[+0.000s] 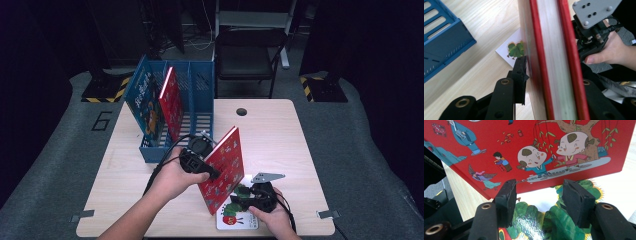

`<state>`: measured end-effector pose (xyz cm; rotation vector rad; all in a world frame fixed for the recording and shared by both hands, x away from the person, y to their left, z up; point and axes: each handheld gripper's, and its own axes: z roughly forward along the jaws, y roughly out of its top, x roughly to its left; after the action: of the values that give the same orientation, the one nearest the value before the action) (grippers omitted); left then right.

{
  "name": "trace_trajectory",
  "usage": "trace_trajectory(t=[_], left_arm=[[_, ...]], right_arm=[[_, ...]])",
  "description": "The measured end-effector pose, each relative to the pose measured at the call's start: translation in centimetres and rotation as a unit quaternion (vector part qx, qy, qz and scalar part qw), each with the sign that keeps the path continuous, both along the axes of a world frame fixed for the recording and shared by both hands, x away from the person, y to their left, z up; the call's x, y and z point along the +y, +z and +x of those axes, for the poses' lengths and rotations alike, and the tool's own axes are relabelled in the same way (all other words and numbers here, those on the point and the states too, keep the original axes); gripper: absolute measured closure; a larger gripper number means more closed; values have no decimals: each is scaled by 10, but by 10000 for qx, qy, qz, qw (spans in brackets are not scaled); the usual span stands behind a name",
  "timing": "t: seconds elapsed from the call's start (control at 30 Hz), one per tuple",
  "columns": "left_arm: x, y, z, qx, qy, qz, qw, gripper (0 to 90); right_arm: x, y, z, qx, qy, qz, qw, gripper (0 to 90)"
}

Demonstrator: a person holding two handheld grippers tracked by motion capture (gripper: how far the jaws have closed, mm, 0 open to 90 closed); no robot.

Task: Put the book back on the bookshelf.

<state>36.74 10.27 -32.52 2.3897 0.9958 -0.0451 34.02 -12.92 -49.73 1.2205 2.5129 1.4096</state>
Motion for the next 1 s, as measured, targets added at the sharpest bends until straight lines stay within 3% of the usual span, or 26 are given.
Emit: trace_trajectory(t=[0.13, 0.23, 0.3, 0.53, 1.0], left_arm=[[-1, 0, 0, -79, 28, 35, 10000, 662], [-1, 0, -2, 40, 129, -85, 9999, 656], [-1, 0, -1, 11, 150, -43, 9999, 660], [1, -1, -2, -100, 344, 22, 9994, 746], [3, -1, 8, 35, 262, -52, 9996, 784]], right_arm=[[0, 0, 0, -16, 12, -8, 10000, 449], [1, 0, -1, -12, 17, -16, 10000, 449], [1, 0, -1, 2, 10, -10, 10000, 449], [2, -1, -2, -2, 32, -30, 10000, 449], [5, -2, -3, -65, 63, -120, 9999, 449]])
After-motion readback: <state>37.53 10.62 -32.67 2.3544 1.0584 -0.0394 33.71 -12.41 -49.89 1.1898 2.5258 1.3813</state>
